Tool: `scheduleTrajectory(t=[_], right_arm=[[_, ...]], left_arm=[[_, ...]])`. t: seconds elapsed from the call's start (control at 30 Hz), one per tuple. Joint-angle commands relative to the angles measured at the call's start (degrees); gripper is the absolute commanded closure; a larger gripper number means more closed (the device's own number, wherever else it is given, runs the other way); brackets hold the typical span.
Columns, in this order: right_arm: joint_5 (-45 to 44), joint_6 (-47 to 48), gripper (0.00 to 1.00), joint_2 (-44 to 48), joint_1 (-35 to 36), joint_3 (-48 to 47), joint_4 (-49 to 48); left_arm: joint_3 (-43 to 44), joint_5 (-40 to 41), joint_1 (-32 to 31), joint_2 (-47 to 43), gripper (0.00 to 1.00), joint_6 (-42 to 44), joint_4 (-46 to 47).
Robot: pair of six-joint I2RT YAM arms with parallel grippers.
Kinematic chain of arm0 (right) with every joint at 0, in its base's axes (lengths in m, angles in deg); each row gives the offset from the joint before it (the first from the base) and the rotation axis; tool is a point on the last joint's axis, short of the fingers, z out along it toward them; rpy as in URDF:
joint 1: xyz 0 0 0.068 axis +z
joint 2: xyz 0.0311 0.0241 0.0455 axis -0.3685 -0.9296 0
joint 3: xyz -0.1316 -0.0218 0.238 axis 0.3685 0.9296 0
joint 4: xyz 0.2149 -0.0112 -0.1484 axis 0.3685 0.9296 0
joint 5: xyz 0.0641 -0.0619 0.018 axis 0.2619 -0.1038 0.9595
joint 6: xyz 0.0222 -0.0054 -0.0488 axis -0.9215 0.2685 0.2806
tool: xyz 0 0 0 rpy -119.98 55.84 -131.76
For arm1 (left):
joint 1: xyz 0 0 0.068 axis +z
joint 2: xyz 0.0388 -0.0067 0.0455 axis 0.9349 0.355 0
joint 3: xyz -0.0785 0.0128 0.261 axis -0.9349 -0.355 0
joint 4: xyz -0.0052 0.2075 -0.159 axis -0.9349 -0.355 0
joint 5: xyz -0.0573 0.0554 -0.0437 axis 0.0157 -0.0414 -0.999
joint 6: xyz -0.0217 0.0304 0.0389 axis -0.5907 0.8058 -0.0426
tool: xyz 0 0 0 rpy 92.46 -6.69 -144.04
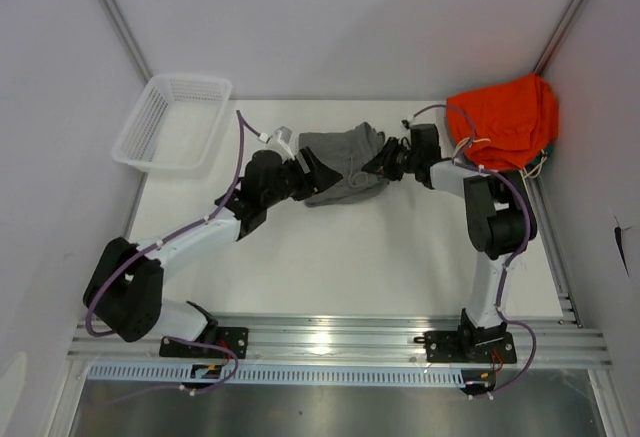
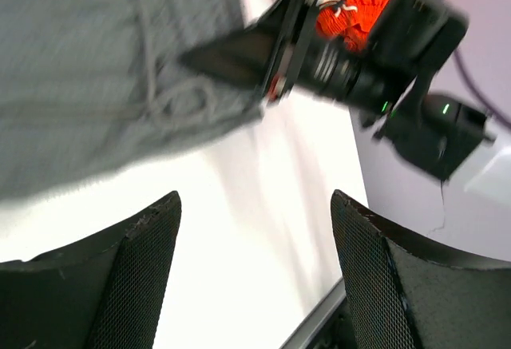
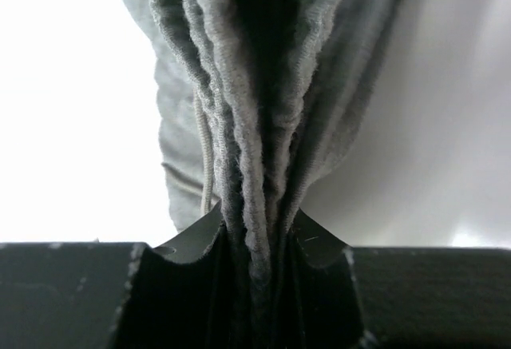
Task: Fold and stack the shorts
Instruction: Neatly place the folded shorts to the corner
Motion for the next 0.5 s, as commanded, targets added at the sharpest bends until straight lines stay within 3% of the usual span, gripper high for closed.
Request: scheduleTrajectory(t=[0.0,0.2,0.47], right_arm=[[-0.01,3.43,1.00,1.68,-4.14,-6.56,3.37],[-0.45,9.48,0.98,-5.61,-6.78,-21.03,18.82],[-0.89,13.36,0.97,-13.00,-9.60,-30.82,26.92]], left_arm=[[1.44,-0.17,0.34,-4.08,0.22,2.62,-6.11],[0.39,0.88,0.34,-7.07,0.22,4.38,-9.63],[-0.76,0.97,0.34,-7.69,0.22,5.53,-10.86]])
